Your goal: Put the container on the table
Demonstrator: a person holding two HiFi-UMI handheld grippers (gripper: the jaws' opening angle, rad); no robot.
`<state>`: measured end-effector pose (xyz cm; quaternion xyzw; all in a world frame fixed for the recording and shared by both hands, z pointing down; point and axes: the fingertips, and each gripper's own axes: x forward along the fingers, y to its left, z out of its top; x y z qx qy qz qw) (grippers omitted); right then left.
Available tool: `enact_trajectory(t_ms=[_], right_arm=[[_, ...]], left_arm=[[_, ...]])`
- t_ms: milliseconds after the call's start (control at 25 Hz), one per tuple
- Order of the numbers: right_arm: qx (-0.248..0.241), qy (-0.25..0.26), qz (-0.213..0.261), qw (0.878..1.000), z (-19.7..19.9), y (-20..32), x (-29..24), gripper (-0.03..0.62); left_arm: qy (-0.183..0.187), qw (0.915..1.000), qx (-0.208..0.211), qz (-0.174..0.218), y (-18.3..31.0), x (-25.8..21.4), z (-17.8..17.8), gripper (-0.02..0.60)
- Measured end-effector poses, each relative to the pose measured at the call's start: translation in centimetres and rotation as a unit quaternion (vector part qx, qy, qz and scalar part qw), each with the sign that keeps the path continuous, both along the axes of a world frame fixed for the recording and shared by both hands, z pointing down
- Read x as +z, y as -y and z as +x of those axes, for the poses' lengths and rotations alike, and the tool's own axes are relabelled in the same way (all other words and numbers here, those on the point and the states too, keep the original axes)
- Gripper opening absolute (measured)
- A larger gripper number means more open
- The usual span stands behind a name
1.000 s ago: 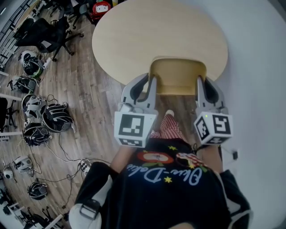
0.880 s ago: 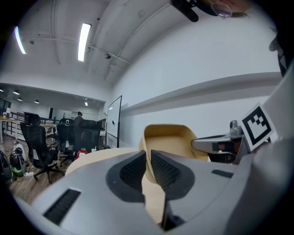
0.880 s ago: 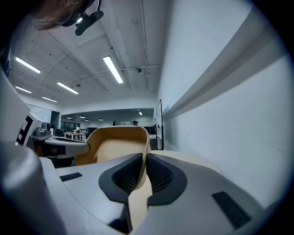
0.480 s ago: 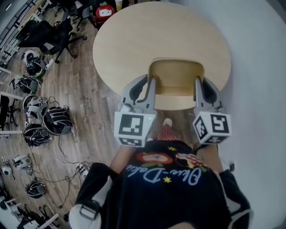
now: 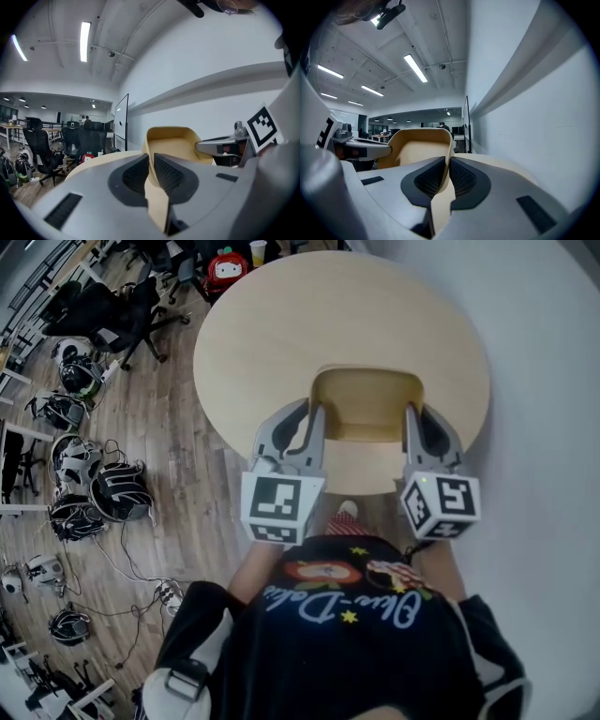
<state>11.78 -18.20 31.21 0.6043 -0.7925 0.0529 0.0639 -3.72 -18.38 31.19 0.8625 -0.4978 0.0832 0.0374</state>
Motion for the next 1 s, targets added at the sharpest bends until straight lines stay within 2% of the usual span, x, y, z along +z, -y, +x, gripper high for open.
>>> enact_trajectory(t_ms=[560, 1000], right_arm=[[-0.032, 0.003, -0.020, 0.999, 3.1, 4.5, 1.5, 0.023], [-0.027, 0.009, -0.045, 0.999, 1.9, 7.4, 4.3, 0.023]], left_arm=[[0.018, 0.9993, -0.030, -0.013, 3.5, 0.9, 3.1, 0.025], [0.035, 0.9985, -0.030, -0.031, 6.6, 3.4, 1.7, 0.026]])
